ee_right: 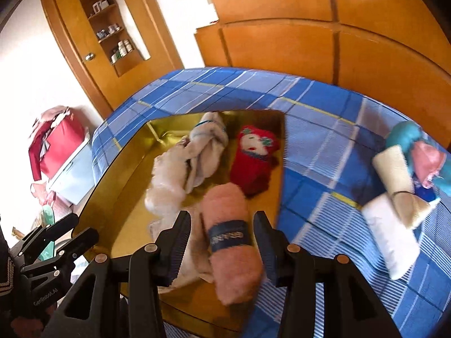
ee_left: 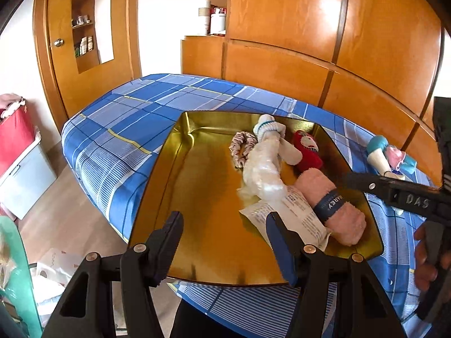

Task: Organize soft objects
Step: 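Move the right tool back to the pile and grasp the beige foam pad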

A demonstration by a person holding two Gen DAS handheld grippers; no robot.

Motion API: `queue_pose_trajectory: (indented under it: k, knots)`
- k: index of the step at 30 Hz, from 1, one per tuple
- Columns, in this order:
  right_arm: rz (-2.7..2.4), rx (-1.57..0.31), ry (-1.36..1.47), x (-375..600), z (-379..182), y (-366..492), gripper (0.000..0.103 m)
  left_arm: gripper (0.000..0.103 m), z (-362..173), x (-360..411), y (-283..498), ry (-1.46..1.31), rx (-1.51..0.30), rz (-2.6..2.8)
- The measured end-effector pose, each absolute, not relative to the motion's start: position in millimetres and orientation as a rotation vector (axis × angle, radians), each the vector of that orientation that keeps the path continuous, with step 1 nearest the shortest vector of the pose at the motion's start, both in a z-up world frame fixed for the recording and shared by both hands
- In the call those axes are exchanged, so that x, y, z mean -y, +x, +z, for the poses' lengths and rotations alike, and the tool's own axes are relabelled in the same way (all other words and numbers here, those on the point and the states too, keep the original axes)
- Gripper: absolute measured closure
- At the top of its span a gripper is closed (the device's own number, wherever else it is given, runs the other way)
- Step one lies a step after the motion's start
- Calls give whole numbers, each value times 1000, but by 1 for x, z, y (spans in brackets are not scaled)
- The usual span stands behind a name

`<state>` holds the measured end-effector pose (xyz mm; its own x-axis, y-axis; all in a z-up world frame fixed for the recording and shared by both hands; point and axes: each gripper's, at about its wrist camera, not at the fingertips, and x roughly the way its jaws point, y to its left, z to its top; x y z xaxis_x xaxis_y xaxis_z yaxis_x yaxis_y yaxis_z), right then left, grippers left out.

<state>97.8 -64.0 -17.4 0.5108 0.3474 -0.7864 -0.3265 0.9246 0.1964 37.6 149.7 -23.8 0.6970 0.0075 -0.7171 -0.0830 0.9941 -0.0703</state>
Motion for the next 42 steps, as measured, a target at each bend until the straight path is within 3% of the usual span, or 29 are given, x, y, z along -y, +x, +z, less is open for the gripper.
queue_pose_trajectory:
  k: [16,21,36,42]
  knots:
    - [149,-949,92,202,-21,76,56,41,-21,-112,37,-42,-802,-41]
    - [97,-966,49,232,-23,83,40,41,-21,-100,40,-24,-806,-78]
    - [266,-1166,-182,216,-61,146,34,41,-26,-86,47,-19,-840,-110]
    - [297,-1166,-205,208,-67,148,35,41,-29,-80,49,-8,-851,-126]
